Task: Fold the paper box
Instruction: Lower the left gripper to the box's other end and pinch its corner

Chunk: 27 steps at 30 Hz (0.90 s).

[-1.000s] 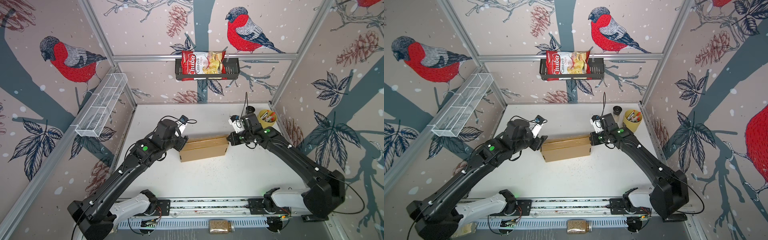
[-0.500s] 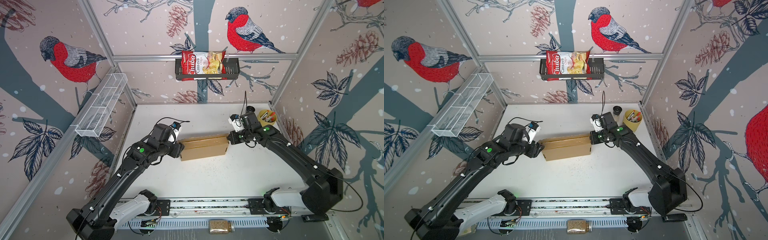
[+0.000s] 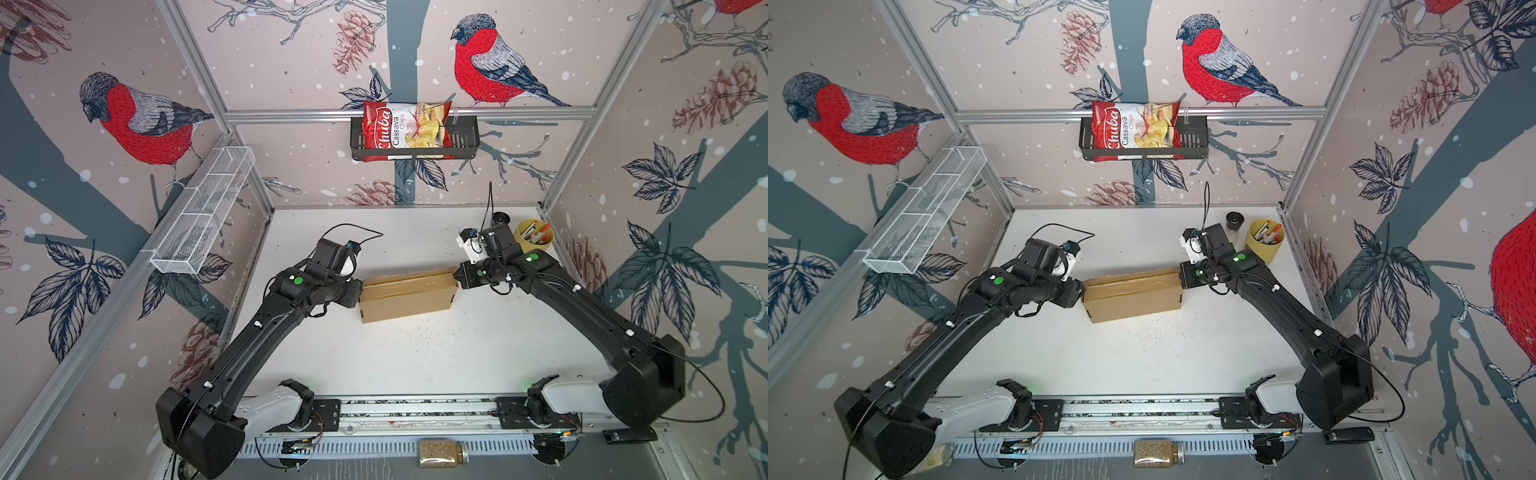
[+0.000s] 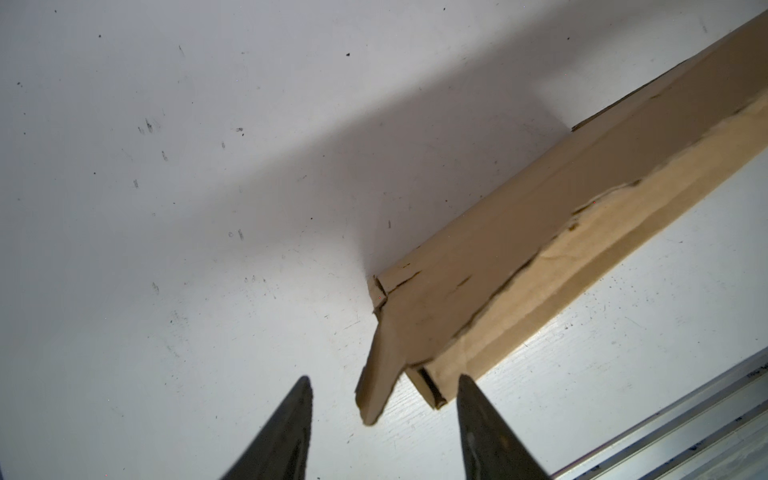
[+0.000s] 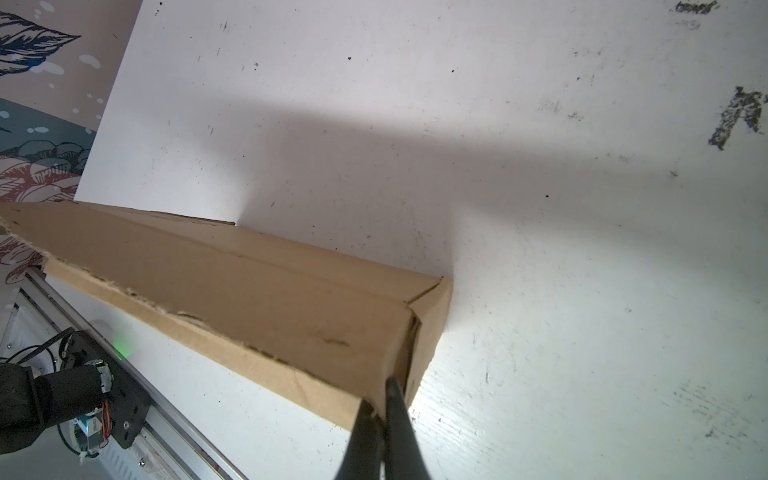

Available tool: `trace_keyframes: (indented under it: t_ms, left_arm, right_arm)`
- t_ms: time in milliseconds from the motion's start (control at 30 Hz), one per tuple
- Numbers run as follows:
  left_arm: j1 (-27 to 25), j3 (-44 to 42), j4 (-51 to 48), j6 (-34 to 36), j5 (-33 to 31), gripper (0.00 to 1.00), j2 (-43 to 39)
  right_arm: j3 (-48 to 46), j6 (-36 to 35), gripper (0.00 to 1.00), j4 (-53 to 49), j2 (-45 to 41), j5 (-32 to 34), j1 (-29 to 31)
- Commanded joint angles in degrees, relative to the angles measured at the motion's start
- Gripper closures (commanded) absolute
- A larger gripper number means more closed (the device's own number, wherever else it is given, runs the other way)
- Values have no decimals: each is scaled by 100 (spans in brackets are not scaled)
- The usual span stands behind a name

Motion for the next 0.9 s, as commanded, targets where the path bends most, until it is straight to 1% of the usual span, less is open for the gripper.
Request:
trace_keyframes:
  t_ms: [0, 67, 167, 433, 633, 733, 867]
  left_arm:
    - [41, 98, 25, 164, -10, 52, 82]
    - [45, 136, 29, 172, 6, 55, 151]
    - [53, 139, 45, 184, -33, 57, 244]
    - [64, 131, 65, 167, -5, 69, 304]
    - [62, 180, 116, -45, 158, 76, 363]
    - [62, 200, 135, -155, 337, 78, 331]
    - [63, 183, 111, -226, 402, 80, 285]
  right_arm:
    - [-12, 7, 99, 9, -10, -29, 21]
    - [-19, 5, 99, 0, -17, -36, 20]
    - [-34, 2, 99, 9, -36, -30, 21]
    - [-61, 13, 99, 53, -41, -47, 14]
    - [-85, 40, 99, 61, -64, -74, 14]
    - [-111, 73, 99, 77, -76, -100, 22]
    - [-129, 97, 99, 97, -81, -108, 52]
